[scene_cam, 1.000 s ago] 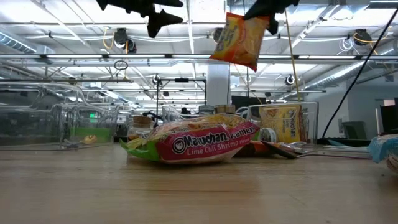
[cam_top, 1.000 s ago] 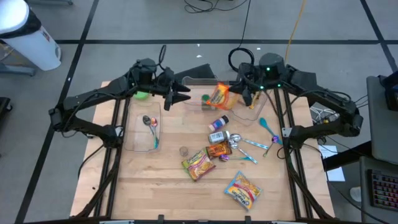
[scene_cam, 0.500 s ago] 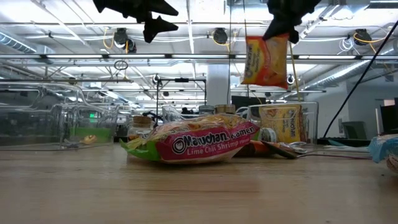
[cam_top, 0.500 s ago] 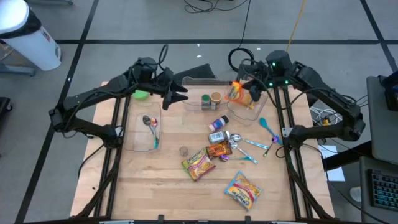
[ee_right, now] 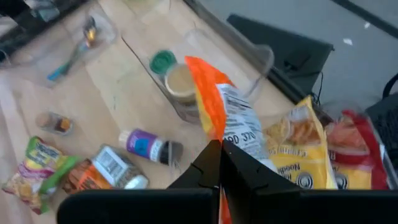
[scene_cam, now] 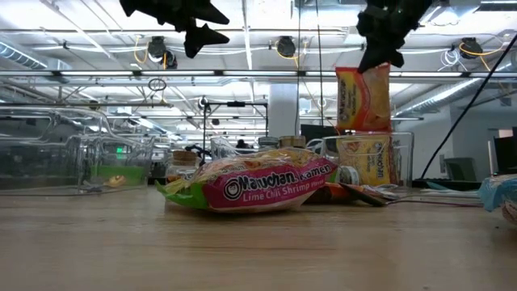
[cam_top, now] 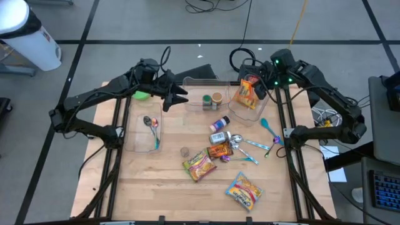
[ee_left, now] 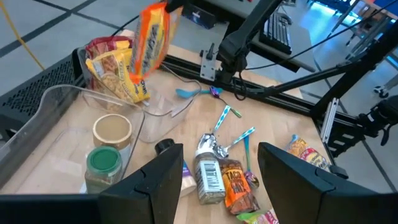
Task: Pick & Place Food Item
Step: Put the orange noodle pack into the right transparent bin
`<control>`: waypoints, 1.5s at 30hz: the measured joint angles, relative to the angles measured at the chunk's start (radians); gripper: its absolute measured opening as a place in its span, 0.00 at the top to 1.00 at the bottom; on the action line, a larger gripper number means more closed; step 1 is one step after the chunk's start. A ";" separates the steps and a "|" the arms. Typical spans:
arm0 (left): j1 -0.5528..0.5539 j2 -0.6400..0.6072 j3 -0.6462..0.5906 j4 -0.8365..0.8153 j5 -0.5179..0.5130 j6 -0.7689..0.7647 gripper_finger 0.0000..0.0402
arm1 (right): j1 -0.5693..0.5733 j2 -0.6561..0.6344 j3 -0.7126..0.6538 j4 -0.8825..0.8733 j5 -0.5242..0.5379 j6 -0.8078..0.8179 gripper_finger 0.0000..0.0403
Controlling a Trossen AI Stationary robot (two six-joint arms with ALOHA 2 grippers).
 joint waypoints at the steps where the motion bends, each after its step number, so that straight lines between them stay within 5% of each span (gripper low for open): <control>1: 0.000 0.000 0.000 -0.001 0.000 0.001 0.47 | -0.004 0.000 -0.015 0.001 0.000 -0.003 1.00; 21: 0.000 0.000 0.000 -0.011 0.000 0.004 0.47 | -0.008 -0.002 -0.283 0.231 0.034 0.054 1.00; 45: 0.000 0.000 0.000 -0.011 -0.001 0.002 0.47 | -0.008 0.001 -0.350 0.347 0.166 0.121 1.00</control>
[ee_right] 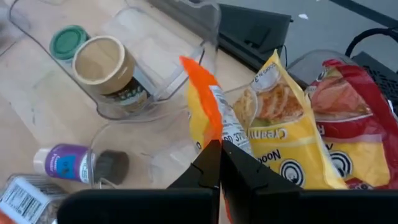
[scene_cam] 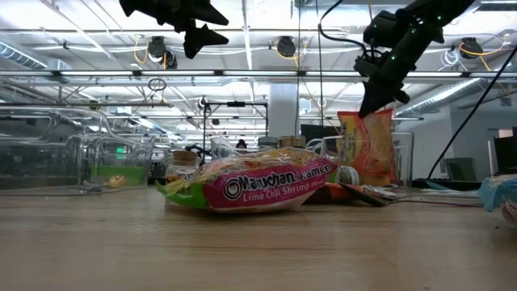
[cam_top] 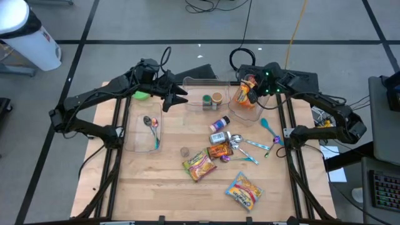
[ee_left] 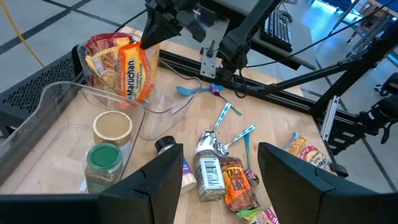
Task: Pick & Place Food Item
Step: Put the orange noodle pack into the right transparent bin
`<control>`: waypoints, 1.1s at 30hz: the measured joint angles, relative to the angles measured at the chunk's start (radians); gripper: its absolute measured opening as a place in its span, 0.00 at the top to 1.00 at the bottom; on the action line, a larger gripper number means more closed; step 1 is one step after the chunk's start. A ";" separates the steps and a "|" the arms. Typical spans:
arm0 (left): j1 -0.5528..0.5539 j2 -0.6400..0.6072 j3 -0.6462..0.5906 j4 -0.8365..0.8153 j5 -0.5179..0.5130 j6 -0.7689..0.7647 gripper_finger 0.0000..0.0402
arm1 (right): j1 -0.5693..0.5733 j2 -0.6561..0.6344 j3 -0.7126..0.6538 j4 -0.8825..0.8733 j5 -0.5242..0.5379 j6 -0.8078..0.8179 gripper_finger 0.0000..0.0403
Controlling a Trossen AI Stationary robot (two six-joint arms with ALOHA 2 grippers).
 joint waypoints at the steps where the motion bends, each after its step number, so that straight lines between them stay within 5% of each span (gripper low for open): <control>1: 0.000 0.000 0.000 0.000 0.000 -0.002 0.47 | 0.000 0.000 -0.004 0.004 0.004 0.002 1.00; 33: 0.000 0.000 0.000 0.002 -0.010 0.017 0.47 | 0.036 0.025 -0.026 0.039 0.127 -0.006 1.00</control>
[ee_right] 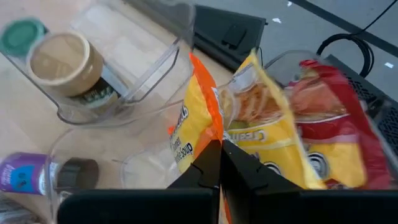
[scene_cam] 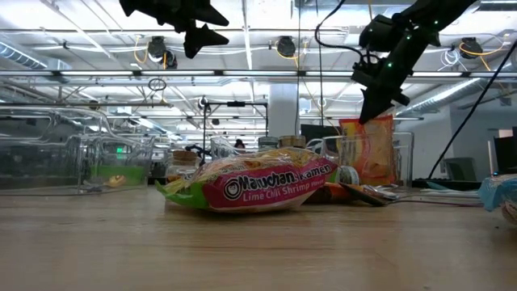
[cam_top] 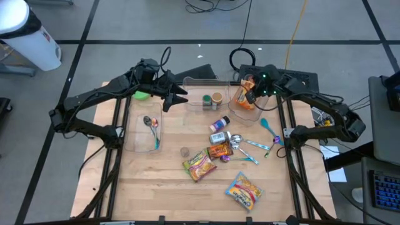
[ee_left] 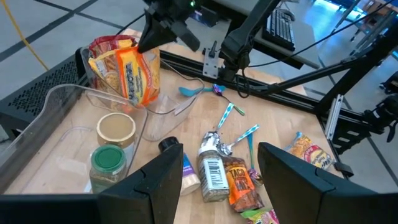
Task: Pick & Place Food Item
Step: Put the orange noodle pack into the right transparent bin
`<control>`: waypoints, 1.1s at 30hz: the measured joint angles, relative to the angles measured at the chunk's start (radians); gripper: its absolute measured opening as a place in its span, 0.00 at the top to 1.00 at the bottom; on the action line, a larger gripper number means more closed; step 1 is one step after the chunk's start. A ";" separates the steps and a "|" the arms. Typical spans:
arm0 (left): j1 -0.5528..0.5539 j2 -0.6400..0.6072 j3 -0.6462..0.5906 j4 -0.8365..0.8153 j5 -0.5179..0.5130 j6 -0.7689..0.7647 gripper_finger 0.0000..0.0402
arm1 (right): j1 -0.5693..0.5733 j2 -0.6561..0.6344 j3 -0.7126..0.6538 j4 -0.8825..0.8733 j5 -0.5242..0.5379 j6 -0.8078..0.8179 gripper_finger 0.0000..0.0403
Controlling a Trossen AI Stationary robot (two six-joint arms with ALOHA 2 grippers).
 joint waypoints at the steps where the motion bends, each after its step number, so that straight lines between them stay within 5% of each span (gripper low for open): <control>1: 0.000 0.000 0.000 0.000 -0.001 0.000 0.47 | 0.005 0.008 0.000 0.000 -0.001 -0.002 1.00; 24: -0.016 0.000 0.000 -0.007 -0.006 -0.006 0.47 | 0.013 0.052 0.000 0.045 0.003 0.006 1.00; 33: -0.016 0.000 0.000 -0.008 -0.006 -0.022 0.47 | 0.012 0.052 0.000 0.043 0.052 -0.002 0.83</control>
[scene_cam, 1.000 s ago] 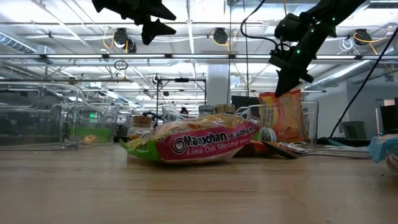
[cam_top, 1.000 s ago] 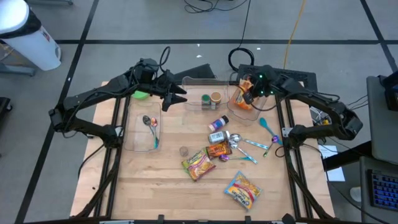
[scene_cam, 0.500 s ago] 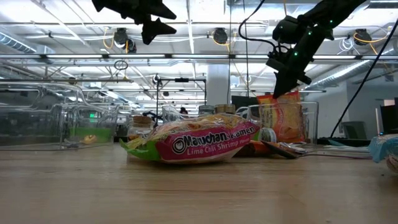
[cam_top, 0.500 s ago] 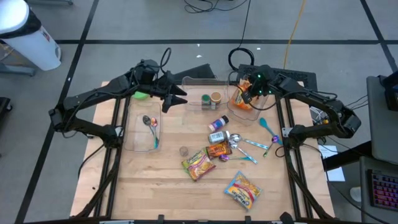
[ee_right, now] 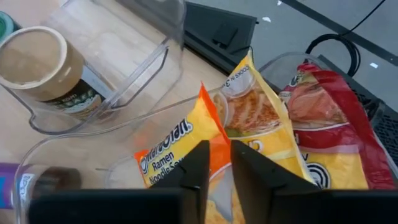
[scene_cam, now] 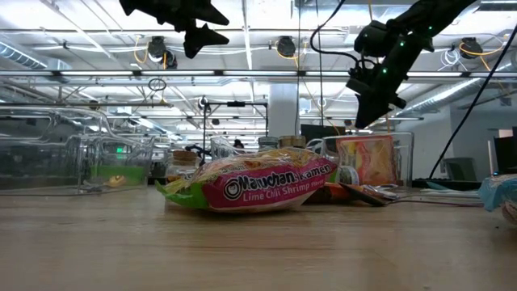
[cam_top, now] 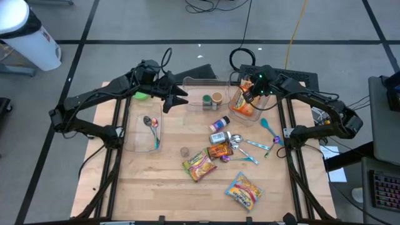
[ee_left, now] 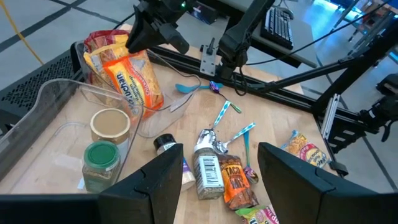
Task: Pick & Place Food Item
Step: Put the orange noodle pack into the right transparent bin, then put the brown spice bottle into the middle transparent bin
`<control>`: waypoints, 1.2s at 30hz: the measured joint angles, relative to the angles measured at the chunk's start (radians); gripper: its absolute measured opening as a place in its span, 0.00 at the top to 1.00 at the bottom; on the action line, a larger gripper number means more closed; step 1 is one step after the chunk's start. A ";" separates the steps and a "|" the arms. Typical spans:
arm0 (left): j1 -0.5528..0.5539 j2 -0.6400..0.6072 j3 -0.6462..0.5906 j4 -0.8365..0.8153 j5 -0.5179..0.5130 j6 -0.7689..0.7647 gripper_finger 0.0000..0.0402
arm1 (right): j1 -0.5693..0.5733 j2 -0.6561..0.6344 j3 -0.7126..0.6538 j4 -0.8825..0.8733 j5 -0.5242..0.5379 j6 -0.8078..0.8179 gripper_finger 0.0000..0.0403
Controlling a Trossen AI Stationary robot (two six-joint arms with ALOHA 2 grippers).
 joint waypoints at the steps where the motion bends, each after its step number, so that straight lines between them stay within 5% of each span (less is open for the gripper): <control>1: 0.000 0.000 0.000 0.000 0.000 0.000 0.47 | 0.000 0.000 0.000 0.002 0.000 0.000 0.81; 8: 0.000 0.000 0.000 0.001 -0.027 0.026 0.47 | 0.000 -0.022 0.000 0.038 -0.006 0.000 0.67; 13: 0.000 0.000 0.000 0.006 -0.148 0.050 0.47 | 0.000 -0.082 0.000 0.102 -0.016 0.026 0.63; 18: 0.000 0.000 0.000 0.008 -0.244 0.048 0.47 | 0.000 -0.161 0.001 0.249 -0.181 0.077 0.63; 25: 0.000 0.000 0.000 0.009 -0.253 0.049 0.47 | 0.017 -0.244 0.002 0.502 -0.423 0.283 0.65; 32: 0.000 0.000 0.000 0.010 -0.254 0.049 0.47 | 0.202 -0.274 0.002 0.551 -0.457 0.303 0.64; 36: 0.000 0.000 0.000 0.010 -0.254 0.049 0.47 | 0.399 -0.246 0.002 0.547 -0.365 0.212 0.65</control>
